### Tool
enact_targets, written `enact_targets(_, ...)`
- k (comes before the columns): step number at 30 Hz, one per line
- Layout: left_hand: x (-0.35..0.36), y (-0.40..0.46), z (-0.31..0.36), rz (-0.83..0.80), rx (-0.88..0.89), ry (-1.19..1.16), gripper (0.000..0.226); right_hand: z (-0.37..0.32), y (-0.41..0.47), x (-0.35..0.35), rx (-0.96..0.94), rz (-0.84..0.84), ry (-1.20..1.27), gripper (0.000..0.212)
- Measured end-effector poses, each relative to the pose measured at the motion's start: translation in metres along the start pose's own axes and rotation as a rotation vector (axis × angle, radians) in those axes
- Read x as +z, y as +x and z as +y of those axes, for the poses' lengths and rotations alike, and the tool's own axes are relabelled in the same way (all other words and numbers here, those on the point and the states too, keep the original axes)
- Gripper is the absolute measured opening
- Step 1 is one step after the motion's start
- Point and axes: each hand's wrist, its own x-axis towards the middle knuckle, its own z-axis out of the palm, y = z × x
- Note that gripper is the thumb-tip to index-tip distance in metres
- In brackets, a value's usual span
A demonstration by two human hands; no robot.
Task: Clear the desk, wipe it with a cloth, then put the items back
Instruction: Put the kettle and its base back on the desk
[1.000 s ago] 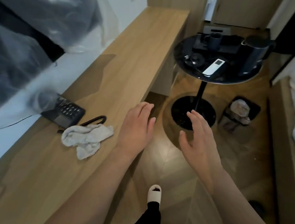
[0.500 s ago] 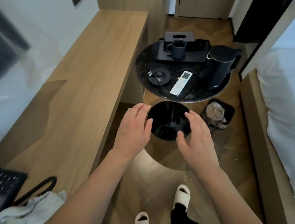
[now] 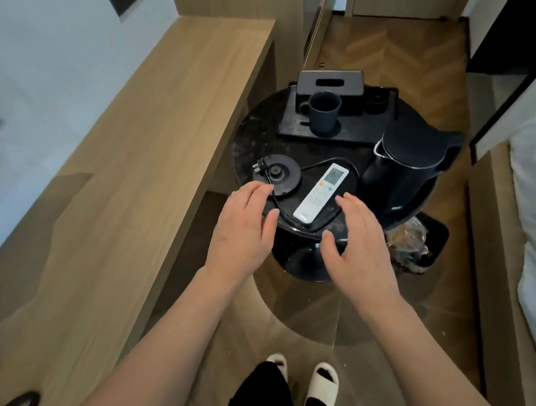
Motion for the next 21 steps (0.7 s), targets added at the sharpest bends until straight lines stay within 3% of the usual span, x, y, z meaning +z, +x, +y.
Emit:
enact_targets(8,0.033,0.088,-0.034,-0.055,-0.117,-0.036,0.04,0.024,0.096,0.02,0.042,-0.092,0.027,0.058)
enact_targets(15,0.066,0.146,-0.097,-0.155,-0.33,-0.069,0.047,0.046,0.177,0.036,0.105,-0.226,-0.03,0.059)
enact_targets(18,0.083,0.164,-0.1,-0.198,-0.433,-0.098,0.05,0.057,0.203,0.043,0.123,-0.273,-0.039,0.06)
enact_targets(21,0.095,0.179,-0.091,-0.208,-0.411,-0.121,0.051,0.065,0.221,0.049,0.145,-0.325,-0.048,0.06)
